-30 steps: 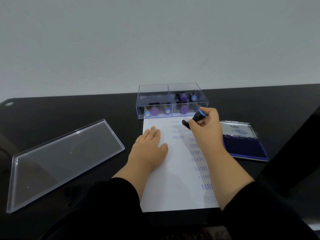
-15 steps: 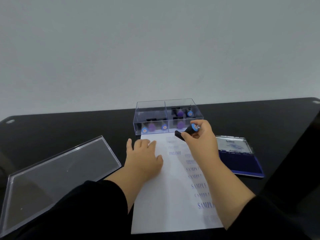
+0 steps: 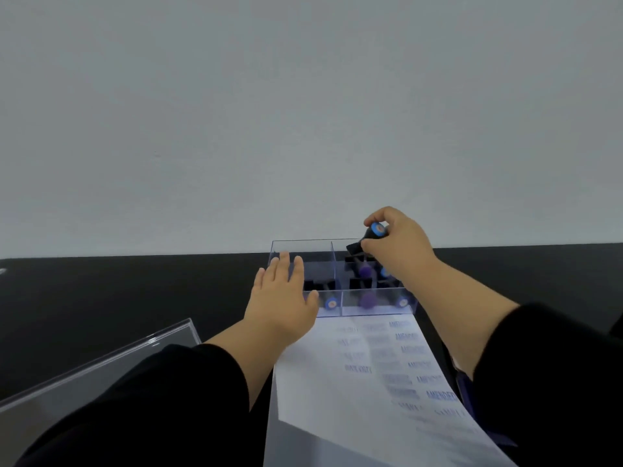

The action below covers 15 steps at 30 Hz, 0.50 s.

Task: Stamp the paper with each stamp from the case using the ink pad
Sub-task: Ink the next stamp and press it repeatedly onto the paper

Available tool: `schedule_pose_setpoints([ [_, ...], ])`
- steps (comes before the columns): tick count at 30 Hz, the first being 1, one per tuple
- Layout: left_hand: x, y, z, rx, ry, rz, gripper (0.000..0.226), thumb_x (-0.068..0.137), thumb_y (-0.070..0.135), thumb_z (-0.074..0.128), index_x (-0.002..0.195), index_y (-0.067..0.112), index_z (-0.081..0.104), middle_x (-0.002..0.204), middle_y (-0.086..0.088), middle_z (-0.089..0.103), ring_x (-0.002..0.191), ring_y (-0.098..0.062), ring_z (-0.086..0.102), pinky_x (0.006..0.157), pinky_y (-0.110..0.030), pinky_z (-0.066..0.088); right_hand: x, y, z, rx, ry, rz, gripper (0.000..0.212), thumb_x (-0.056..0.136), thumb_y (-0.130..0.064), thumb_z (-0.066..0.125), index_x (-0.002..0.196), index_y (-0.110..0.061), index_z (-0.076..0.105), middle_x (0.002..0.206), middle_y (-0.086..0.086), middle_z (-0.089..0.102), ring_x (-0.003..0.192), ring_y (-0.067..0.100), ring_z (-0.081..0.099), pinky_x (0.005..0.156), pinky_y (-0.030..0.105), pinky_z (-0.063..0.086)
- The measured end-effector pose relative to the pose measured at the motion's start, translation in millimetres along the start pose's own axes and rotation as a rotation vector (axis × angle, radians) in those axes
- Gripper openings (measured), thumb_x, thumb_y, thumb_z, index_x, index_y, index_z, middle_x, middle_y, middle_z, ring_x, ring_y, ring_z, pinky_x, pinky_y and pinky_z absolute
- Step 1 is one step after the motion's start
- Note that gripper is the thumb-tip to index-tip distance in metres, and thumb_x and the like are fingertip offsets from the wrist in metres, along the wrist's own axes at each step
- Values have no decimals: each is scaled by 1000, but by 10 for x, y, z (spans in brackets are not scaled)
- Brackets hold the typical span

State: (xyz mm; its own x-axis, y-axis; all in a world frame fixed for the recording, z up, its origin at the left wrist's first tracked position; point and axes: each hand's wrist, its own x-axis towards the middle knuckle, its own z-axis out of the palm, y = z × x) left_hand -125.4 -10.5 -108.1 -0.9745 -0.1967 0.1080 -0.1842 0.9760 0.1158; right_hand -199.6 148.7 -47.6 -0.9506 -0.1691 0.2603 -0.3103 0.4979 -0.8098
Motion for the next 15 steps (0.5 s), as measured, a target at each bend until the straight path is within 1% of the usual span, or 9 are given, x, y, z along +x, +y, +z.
schedule_pose_setpoints([
  [2, 103, -64, 28, 2, -32, 10, 64, 101, 43, 22, 152, 15, -6, 159, -7, -13, 146, -21, -10, 117, -34, -6, 206, 57, 107, -64, -35, 22, 22, 84, -6, 55, 100, -21, 56, 89, 0, 55, 61, 10, 50, 49, 20, 38],
  [3, 146, -93, 33, -6, -48, 15, 65, 101, 44, 22, 152, 16, -5, 159, -6, -12, 146, -20, -9, 117, -34, -5, 290, 89, 162, -87, -66, 42, 22, 85, -7, 55, 103, -19, 57, 94, 2, 56, 68, 13, 55, 52, 20, 39],
  [4, 172, -116, 33, -15, -63, 23, 65, 101, 45, 22, 152, 16, -4, 159, -5, -11, 147, -19, -8, 117, -33, -5, 354, 117, 211, -104, -96, 67, 24, 85, -7, 54, 107, -17, 58, 99, 4, 59, 80, 17, 60, 58, 22, 43],
  [6, 229, -156, 50, -28, -74, 42, 64, 101, 47, 22, 152, 16, -2, 160, -3, -6, 147, -17, -5, 118, -33, -4, 471, 170, 309, -128, -127, 107, 29, 86, -7, 54, 113, -14, 59, 110, 9, 63, 98, 24, 62, 77, 32, 51],
  [7, 251, -172, 70, -35, -69, 44, 63, 101, 46, 21, 152, 16, 0, 160, -3, -4, 147, -16, -3, 118, -32, -3, 521, 193, 356, -146, -133, 113, 30, 86, -7, 54, 115, -14, 59, 113, 10, 63, 102, 26, 62, 85, 34, 51],
  [8, 261, -183, 88, -45, -59, 41, 63, 101, 46, 21, 152, 16, 2, 160, -2, -2, 147, -16, -1, 117, -32, -1, 553, 212, 391, -170, -139, 108, 30, 87, -8, 54, 116, -13, 59, 115, 10, 63, 103, 26, 61, 89, 35, 50],
  [9, 265, -191, 105, -50, -45, 38, 62, 101, 46, 20, 152, 16, 5, 160, -2, 0, 147, -16, 1, 117, -31, 0, 573, 222, 420, -196, -146, 94, 30, 88, -9, 55, 117, -13, 59, 116, 10, 61, 103, 26, 60, 90, 34, 49],
  [12, 261, -203, 176, -40, 14, 40, 60, 101, 46, 20, 152, 17, 12, 160, -2, 5, 147, -16, 5, 117, -29, 3, 619, 259, 485, -270, -173, 60, 32, 89, -12, 56, 121, -11, 59, 119, 10, 59, 99, 23, 57, 84, 29, 45],
  [15, 256, -199, 196, -17, 44, 42, 58, 101, 45, 19, 152, 18, 14, 160, -1, 5, 147, -15, 5, 117, -28, 3, 647, 278, 506, -332, -204, 56, 31, 88, -14, 58, 119, -9, 61, 114, 11, 62, 89, 19, 54, 77, 28, 45],
])
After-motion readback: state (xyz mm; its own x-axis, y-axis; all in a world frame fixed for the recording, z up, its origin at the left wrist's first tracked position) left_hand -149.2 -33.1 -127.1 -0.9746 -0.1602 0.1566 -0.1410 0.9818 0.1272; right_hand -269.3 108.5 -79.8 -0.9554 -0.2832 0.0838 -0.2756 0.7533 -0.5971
